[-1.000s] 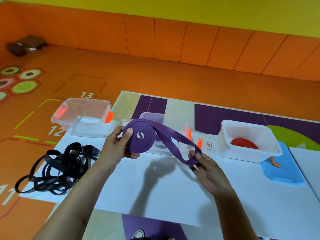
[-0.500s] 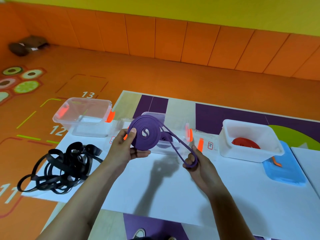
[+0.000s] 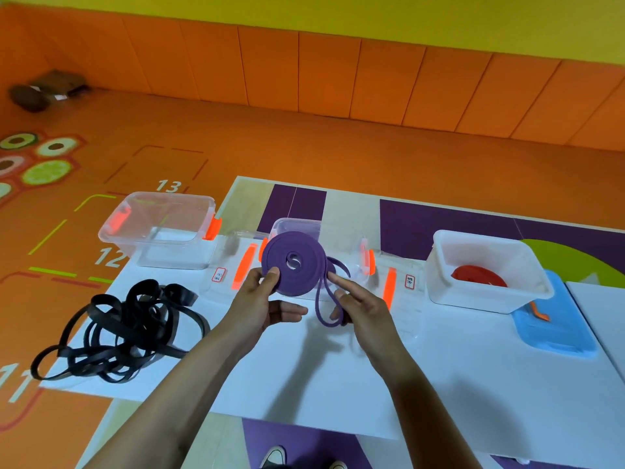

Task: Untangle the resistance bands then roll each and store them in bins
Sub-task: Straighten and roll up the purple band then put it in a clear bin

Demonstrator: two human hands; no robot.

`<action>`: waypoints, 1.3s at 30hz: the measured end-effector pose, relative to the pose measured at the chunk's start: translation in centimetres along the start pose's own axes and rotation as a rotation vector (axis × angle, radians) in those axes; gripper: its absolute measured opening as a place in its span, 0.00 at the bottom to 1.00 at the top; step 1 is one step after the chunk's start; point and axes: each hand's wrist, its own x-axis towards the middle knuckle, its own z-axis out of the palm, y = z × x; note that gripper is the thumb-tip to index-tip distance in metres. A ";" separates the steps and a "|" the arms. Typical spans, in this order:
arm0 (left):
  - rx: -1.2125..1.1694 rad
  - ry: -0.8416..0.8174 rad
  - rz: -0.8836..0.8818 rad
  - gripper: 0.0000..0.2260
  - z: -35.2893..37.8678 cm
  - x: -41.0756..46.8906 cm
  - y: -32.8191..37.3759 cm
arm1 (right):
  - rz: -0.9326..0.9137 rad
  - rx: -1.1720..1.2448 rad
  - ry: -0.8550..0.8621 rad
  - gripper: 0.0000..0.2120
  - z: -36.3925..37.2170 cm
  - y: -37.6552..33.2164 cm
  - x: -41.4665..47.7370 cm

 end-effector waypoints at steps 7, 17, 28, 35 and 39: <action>0.136 0.032 -0.036 0.12 -1.9 -0.2 -1.5 | -0.017 -0.055 0.117 0.18 1.3 1.2 1.6; 0.465 0.050 0.085 0.11 -2.6 0.7 -3.3 | 0.122 -0.145 0.295 0.06 7.0 3.1 2.4; 0.647 0.043 0.112 0.14 -3.2 3.3 -4.2 | 0.202 -0.317 0.441 0.15 6.9 4.7 5.9; 0.636 -0.006 0.301 0.20 -1.2 10.2 -1.6 | 0.138 -0.548 0.405 0.20 3.2 2.5 14.4; 0.692 -0.036 0.158 0.12 -0.3 16.3 -1.3 | 0.193 -0.675 0.291 0.21 2.1 4.1 19.9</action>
